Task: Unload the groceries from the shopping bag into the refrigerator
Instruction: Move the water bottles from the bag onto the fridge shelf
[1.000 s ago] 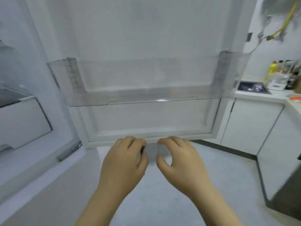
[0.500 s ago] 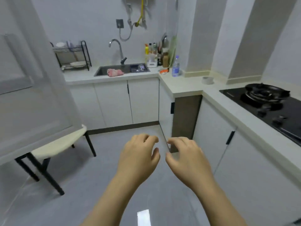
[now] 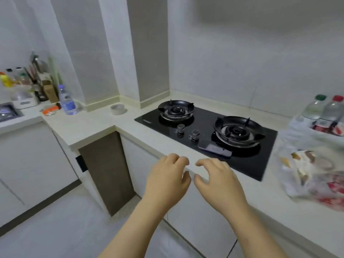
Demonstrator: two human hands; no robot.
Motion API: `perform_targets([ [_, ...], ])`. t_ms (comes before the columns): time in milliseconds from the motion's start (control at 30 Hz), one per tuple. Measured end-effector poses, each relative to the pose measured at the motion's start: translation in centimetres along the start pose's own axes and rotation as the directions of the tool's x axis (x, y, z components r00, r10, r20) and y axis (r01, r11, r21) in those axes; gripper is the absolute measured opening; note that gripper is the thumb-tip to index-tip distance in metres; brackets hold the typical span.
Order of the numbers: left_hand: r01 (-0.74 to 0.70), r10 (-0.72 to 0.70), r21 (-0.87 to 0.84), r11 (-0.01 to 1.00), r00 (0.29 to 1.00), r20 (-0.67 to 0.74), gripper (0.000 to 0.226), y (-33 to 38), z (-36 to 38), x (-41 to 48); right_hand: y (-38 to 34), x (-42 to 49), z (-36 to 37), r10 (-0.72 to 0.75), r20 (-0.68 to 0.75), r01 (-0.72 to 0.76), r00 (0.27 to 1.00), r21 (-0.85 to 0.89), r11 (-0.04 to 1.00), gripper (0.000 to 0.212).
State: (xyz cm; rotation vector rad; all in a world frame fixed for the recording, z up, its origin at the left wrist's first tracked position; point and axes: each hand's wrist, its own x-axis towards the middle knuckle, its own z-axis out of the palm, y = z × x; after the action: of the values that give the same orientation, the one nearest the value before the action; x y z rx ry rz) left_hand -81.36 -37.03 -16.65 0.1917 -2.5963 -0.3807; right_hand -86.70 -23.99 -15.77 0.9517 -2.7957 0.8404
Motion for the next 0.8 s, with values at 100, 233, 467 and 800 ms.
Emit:
perform_targets([
  [100,-0.112,0.114,-0.058,0.992,0.993,0.037,0.027,1.6,2.9,5.3,3.1,2.7,-1.2,0.117,-0.066,-0.120,0.991,-0.042,0.992,0.034],
  [233,-0.257,0.265,-0.089,0.962,0.960,0.094,0.025,5.0,6.4,10.7,7.6,4.2,-3.7,0.265,-0.176,-0.281,0.948,-0.075,0.957,0.030],
  [467,-0.422,0.458,-0.227,0.878,0.878,0.142,0.031,11.8,11.7,17.3,15.1,5.5,-8.3,0.438,-0.271,-0.473,0.857,-0.078,0.877,0.034],
  [800,-0.451,0.508,-0.280,0.848,0.843,0.179,0.034,22.2,19.5,26.6,28.2,9.9,-15.3,0.499,-0.348,-0.551,0.794,-0.063,0.832,0.035],
])
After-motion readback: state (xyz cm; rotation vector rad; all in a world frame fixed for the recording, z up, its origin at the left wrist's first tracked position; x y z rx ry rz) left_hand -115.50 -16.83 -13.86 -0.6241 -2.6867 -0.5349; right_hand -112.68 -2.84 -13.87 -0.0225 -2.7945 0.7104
